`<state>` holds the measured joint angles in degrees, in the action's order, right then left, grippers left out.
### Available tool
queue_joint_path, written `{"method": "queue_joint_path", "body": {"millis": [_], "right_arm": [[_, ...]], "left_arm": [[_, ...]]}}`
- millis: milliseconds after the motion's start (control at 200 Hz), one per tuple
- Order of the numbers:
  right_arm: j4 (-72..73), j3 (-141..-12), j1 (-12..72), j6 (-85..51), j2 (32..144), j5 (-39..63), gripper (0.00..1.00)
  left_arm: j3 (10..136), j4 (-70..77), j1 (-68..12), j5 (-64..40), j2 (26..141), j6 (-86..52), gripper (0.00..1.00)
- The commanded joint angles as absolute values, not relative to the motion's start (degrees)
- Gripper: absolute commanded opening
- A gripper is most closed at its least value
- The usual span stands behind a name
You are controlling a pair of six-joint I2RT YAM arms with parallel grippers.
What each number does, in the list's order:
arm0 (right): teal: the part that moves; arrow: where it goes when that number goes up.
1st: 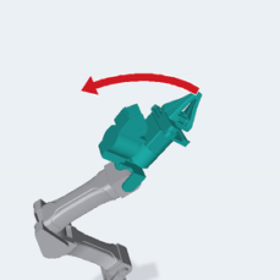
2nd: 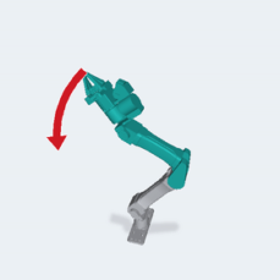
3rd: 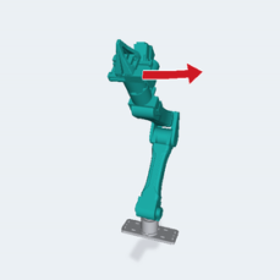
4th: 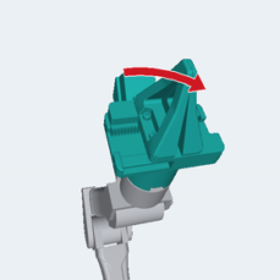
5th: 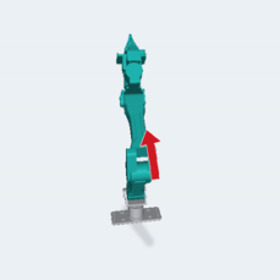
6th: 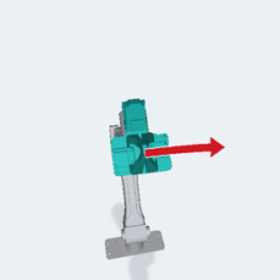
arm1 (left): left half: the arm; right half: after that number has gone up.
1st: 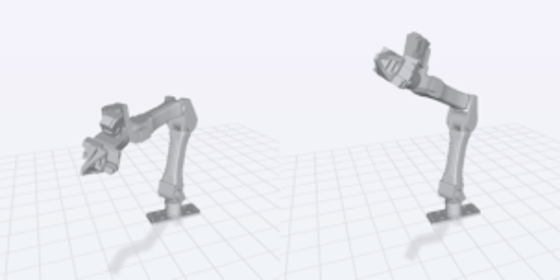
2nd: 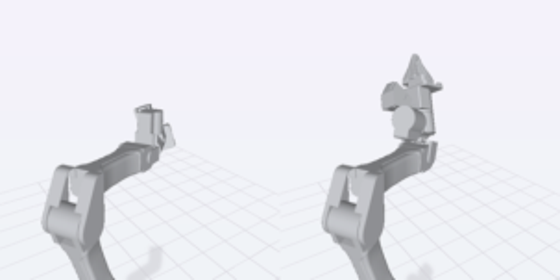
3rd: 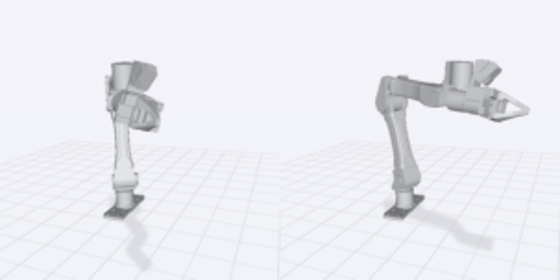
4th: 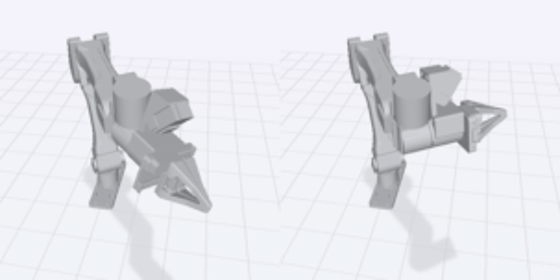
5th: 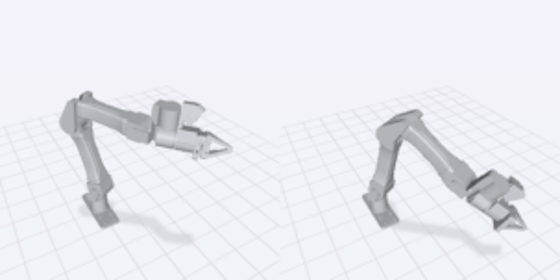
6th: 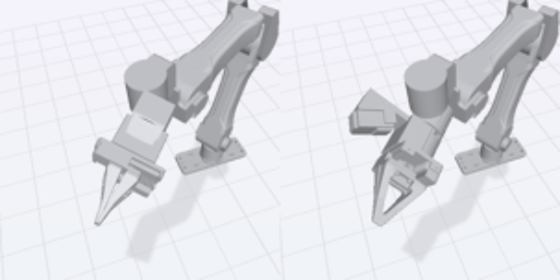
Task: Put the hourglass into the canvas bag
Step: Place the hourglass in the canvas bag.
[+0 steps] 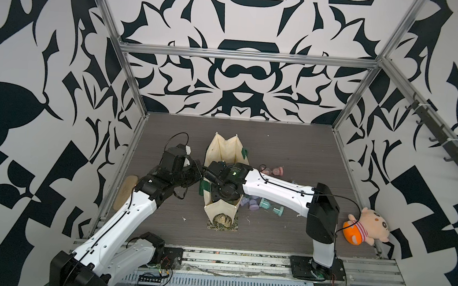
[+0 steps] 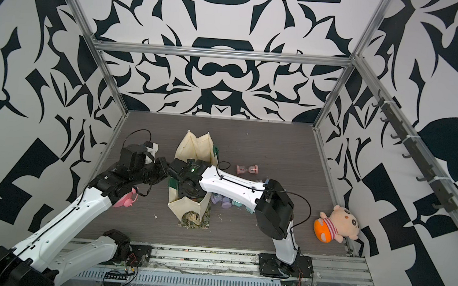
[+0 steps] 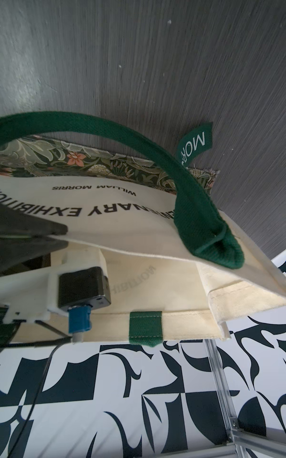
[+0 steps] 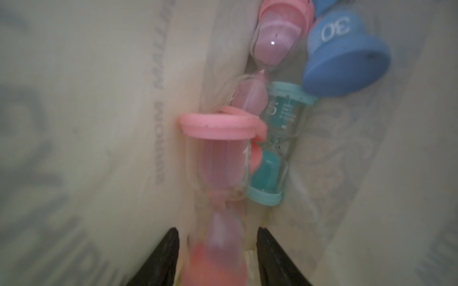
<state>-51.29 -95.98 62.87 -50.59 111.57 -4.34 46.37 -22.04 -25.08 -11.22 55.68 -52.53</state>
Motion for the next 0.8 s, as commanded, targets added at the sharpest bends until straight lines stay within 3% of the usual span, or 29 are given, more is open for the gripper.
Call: {"method": "queue_joint_path", "body": {"millis": [0, 385, 575, 795], "right_arm": [[-50.3, -96.3, 63.2, -50.8, 108.3, -5.8, 0.65], [-48.9, -98.1, 63.8, -46.3, 98.3, -10.5, 0.65], [-49.3, -95.9, 63.6, -44.2, 90.5, -18.4, 0.66], [-51.6, -88.5, 57.5, -46.3, 81.1, -21.9, 0.66]], "left_arm": [[45.9, -21.8, -25.3, -12.0, 55.9, -52.1, 0.00], [45.7, -21.9, -25.3, -12.0, 55.8, -51.9, 0.00], [45.5, -21.9, -25.3, -12.0, 55.7, -51.8, 0.00], [45.4, -21.9, -25.2, -12.0, 55.6, -51.8, 0.00]]}}
